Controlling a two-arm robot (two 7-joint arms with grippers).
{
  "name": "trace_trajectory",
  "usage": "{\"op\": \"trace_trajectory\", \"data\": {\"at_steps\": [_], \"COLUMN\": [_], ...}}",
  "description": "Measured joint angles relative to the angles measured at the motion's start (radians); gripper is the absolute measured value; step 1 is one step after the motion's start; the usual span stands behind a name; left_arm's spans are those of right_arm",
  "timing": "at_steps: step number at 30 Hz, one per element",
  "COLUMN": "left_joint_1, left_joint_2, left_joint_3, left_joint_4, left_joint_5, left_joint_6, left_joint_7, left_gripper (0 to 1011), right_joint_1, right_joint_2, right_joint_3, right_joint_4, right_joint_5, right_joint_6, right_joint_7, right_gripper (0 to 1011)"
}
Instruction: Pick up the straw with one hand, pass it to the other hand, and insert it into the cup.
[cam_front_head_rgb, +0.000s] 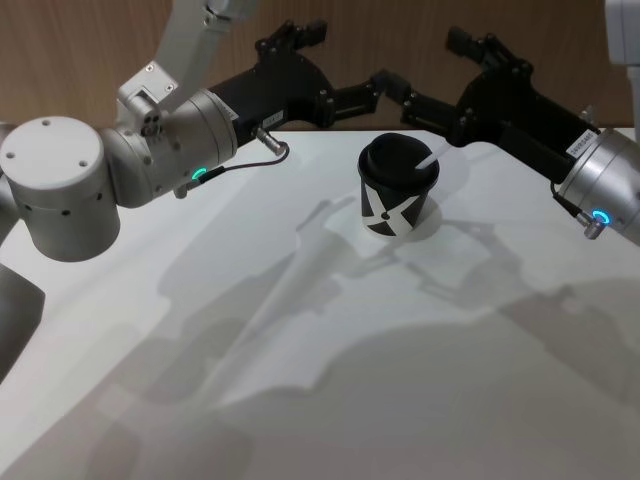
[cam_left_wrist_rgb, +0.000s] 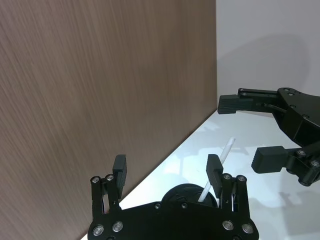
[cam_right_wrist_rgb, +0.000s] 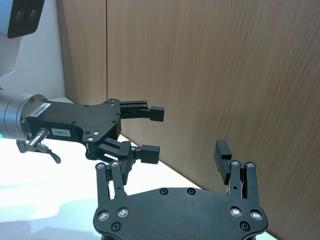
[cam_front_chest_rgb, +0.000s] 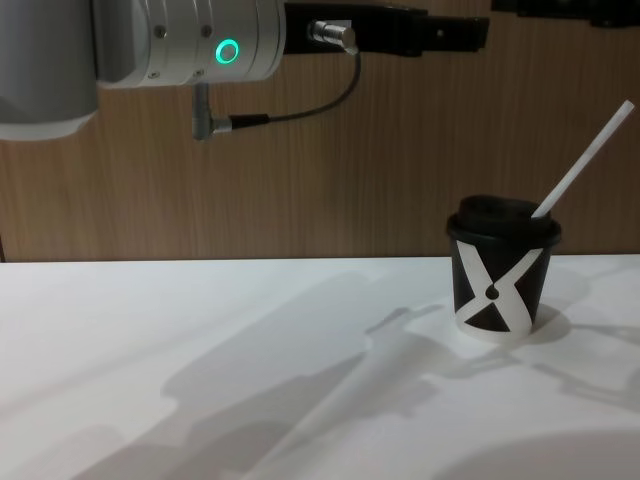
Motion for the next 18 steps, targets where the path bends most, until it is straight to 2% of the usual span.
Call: {"op": "trace_trajectory", "data": {"at_steps": [18], "left_joint_1": [0.001], "left_joint_2": [0.000], "left_joint_3": [-0.001], "left_joint_4": [-0.002], "left_joint_5": [0.000], "left_joint_6": [0.000], "left_joint_7": [-0.001], "left_gripper": [1000], "right_joint_1": [0.001], "right_joint_2": [0.000], "right_joint_3": [-0.002], "right_joint_4": [0.001], "right_joint_5": [0.000], "right_joint_6": [0.000], "right_joint_7": [0.000], "right_gripper": [1001]}}
